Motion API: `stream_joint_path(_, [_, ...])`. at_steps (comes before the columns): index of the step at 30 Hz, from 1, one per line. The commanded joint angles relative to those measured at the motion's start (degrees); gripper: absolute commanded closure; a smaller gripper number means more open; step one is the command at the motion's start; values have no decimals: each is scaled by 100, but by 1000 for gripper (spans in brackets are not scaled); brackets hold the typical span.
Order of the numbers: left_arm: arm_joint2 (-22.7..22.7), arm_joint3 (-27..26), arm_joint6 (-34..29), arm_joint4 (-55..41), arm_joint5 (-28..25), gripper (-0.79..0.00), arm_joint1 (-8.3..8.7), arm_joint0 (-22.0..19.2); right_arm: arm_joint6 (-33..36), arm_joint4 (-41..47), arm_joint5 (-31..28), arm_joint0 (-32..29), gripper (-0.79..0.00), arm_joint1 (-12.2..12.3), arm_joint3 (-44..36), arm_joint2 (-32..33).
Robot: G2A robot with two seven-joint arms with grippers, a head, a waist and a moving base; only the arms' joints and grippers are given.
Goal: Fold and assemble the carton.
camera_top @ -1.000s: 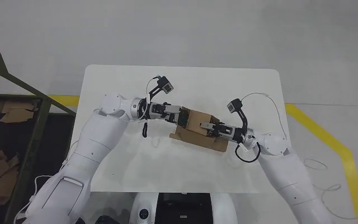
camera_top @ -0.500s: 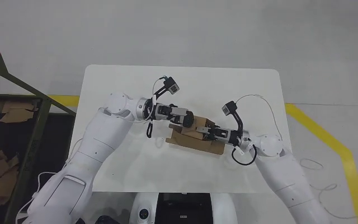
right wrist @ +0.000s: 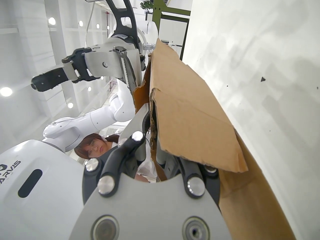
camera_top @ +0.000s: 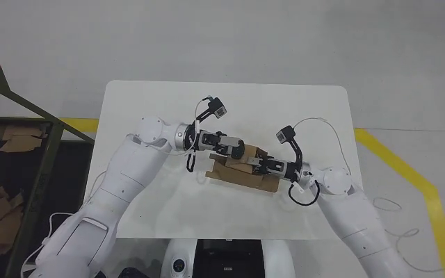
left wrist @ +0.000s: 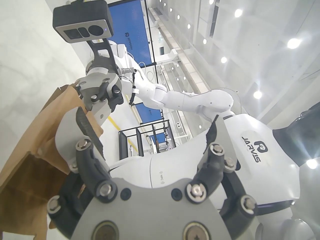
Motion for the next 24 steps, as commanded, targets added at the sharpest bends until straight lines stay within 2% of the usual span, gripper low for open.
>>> stream_joint_path(1, [-90,11,54,-59,-13,-785,16,31,-1,46,-25,-6,0,8,17,48])
stream_joint_path(11, [-443,157,303,-284,-12,-785,82,231,101,337,-153,-56,0,37,38,209])
stream_joint_path(24, [-505,296,703,77,-249,-785,94,301,265,345,-146,-215,0,60,-195,171])
